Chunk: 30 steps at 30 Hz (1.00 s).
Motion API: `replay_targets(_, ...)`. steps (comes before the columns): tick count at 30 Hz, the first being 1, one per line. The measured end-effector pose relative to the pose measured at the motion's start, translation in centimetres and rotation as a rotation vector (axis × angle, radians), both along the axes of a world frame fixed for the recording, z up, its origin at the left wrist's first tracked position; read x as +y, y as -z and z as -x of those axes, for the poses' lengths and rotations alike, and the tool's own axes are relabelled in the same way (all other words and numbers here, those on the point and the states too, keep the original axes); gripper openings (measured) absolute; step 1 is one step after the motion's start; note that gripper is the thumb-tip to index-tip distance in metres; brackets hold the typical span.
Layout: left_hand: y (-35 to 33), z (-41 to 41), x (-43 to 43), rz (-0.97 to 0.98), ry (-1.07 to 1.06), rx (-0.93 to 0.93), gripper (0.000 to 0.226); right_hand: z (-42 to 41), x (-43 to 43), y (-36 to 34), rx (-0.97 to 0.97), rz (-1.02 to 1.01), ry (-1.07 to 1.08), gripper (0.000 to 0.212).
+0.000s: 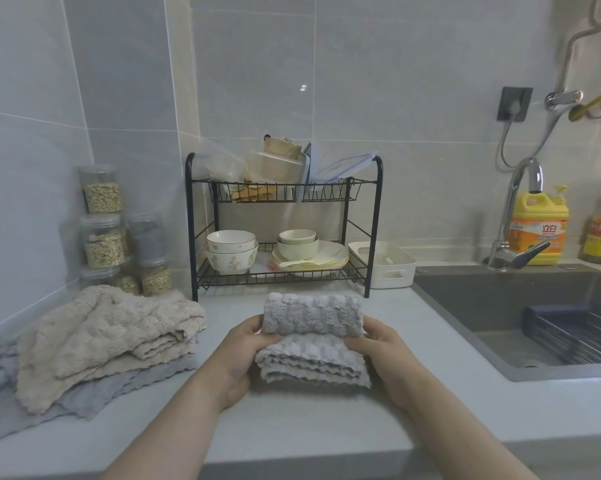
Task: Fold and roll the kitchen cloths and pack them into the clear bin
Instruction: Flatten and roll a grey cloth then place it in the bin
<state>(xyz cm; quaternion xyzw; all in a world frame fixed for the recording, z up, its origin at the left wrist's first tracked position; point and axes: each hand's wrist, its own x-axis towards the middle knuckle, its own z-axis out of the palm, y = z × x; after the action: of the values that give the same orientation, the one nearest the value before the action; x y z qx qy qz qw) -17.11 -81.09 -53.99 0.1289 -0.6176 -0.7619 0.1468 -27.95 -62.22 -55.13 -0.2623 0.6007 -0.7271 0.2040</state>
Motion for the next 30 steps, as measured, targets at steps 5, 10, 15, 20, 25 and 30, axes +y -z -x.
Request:
replay_targets(5, 0.3, 0.3, -0.6, -0.052, 0.016, 0.013, 0.039, 0.1, 0.2, -0.1, 0.008, -0.010, -0.002, 0.037)
replay_targets(10, 0.4, 0.4, -0.5, -0.042, -0.005, 0.006, 0.035, 0.0, 0.0, 0.1, 0.015, -0.003, 0.010, 0.032)
replay_targets(15, 0.8, 0.2, -0.4, -0.063, -0.001, -0.024, 0.037, 0.7, -0.1, 0.5, -0.089, 0.008, 0.002, 0.032)
replay_targets(20, 1.1, 0.2, 0.2, 0.182, -0.086, -0.041, 0.035, -0.2, -0.1, 0.4, 0.119, -0.141, 0.096, 0.037)
replay_targets(25, 1.3, 0.3, -0.5, 0.077, -0.093, -0.035, 0.065, -0.3, 0.0, 0.3, 0.127, -0.151, 0.131, 0.046)
replay_targets(30, 1.3, 0.5, -0.3, 0.132, -0.106, -0.029, 0.031, 0.0, 0.2, 0.4, 0.105, -0.065, 0.131, 0.042)
